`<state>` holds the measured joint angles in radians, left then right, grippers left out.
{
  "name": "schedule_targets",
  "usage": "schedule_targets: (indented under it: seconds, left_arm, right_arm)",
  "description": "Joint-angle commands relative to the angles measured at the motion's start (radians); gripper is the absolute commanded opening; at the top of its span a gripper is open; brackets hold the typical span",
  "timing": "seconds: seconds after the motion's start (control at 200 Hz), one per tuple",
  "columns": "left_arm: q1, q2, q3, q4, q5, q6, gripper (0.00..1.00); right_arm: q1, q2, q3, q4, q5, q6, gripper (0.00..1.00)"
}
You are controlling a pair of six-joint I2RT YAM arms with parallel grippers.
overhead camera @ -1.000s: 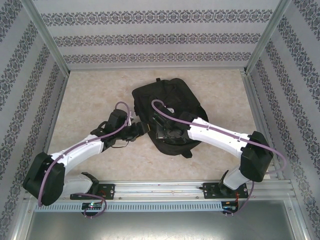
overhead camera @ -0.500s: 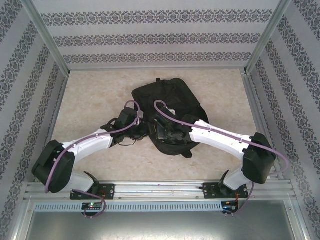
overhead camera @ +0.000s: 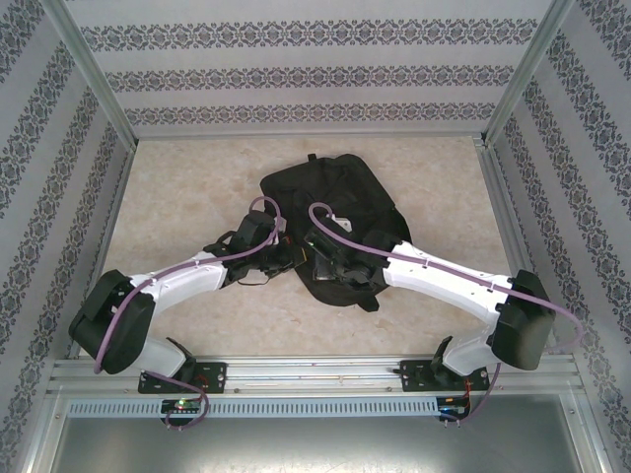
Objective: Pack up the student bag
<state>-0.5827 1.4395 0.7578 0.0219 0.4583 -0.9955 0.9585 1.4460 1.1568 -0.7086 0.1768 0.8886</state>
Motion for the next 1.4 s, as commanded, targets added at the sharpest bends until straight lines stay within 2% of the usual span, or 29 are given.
schedule_targets:
  seconds: [0.0, 0.235, 0.5, 0.734, 0.874, 1.194, 1.274, 1.394]
  left_arm:
    - [-0.01, -0.022, 0.001, 0.012, -0.034, 0.024, 0.0]
    - [-0.009, -0.028, -0.014, 0.034, -0.02, 0.015, 0.0]
    - [0.023, -0.071, -0.034, 0.024, -0.038, 0.014, 0.0]
    - [0.072, -0.091, -0.047, 0.007, -0.009, 0.019, 0.0]
    - [0.096, -0.115, -0.047, -0.032, -0.004, 0.043, 0.0]
    - [0.151, -0.125, -0.005, -0.162, 0.029, 0.143, 0.0]
    - [0.177, -0.115, 0.034, -0.223, 0.037, 0.178, 0.0]
    - [0.202, -0.081, 0.135, -0.317, 0.045, 0.231, 0.0]
  right_arm:
    - [0.009, -0.019, -0.004, -0.041, 0.029, 0.014, 0.0]
    - [0.009, -0.037, -0.002, -0.04, 0.05, 0.048, 0.0]
    - [0.061, -0.154, -0.2, 0.055, 0.041, 0.154, 0.0]
    - [0.068, -0.269, -0.281, 0.029, 0.085, 0.138, 0.0]
    - [0.03, -0.314, -0.326, 0.027, 0.079, 0.103, 0.0]
    - [-0.072, -0.366, -0.36, 0.076, -0.004, -0.089, 0.0]
    - [-0.075, -0.351, -0.358, 0.131, -0.092, -0.109, 0.0]
    - [-0.064, -0.273, -0.34, 0.314, -0.277, -0.08, 0.0]
